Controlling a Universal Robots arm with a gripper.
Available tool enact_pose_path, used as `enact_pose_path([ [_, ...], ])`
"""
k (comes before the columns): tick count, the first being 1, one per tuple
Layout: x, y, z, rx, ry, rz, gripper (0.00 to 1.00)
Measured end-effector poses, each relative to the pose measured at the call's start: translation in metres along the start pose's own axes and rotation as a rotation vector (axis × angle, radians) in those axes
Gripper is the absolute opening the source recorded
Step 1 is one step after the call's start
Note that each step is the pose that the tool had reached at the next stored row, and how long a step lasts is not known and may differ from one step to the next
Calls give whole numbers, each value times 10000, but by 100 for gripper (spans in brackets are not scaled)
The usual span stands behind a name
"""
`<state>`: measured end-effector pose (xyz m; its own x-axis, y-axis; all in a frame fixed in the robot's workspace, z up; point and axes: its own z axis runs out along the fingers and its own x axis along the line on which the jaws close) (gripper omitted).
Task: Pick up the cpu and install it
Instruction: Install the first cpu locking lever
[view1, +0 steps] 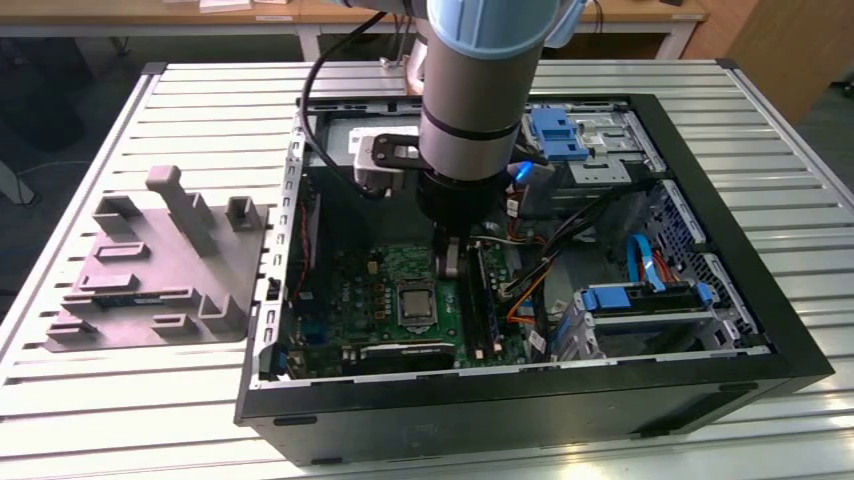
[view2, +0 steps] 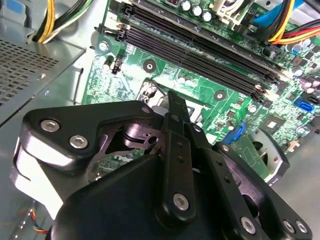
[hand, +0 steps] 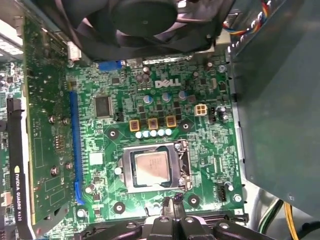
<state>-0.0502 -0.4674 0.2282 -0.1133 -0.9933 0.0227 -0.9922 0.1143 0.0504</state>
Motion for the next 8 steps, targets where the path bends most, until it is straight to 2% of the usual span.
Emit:
enact_pose_path([
  [4,1,1,3,32,279,-127,11],
  [5,2,1,5,36,324,-161,11],
  [8,10,1,15,40,346,-296,11],
])
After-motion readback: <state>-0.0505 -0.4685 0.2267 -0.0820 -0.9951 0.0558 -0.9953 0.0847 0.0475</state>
